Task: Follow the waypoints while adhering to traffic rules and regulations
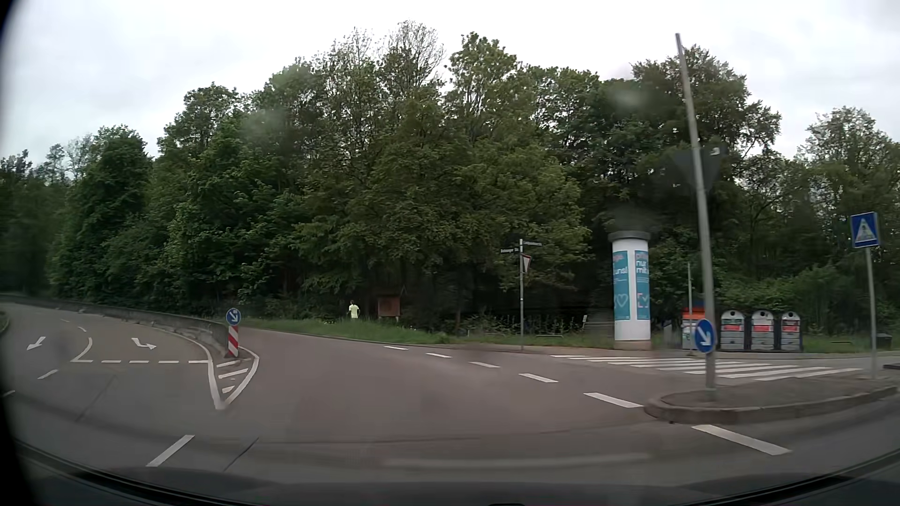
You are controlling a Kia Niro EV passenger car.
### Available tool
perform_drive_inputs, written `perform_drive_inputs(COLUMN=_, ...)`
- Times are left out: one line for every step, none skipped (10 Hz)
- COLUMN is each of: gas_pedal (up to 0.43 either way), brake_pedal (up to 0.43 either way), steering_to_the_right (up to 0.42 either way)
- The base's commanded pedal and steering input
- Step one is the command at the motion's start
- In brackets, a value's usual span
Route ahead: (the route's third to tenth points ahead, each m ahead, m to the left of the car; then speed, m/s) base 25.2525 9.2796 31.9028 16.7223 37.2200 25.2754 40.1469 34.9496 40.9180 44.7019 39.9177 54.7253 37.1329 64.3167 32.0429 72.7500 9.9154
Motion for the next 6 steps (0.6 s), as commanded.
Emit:
perform_drive_inputs(gas_pedal=0.228, brake_pedal=0.0, steering_to_the_right=-0.114)
perform_drive_inputs(gas_pedal=0.228, brake_pedal=0.0, steering_to_the_right=-0.112)
perform_drive_inputs(gas_pedal=0.228, brake_pedal=0.0, steering_to_the_right=-0.111)
perform_drive_inputs(gas_pedal=0.228, brake_pedal=0.0, steering_to_the_right=-0.112)
perform_drive_inputs(gas_pedal=0.228, brake_pedal=0.0, steering_to_the_right=-0.112)
perform_drive_inputs(gas_pedal=0.228, brake_pedal=0.0, steering_to_the_right=-0.116)
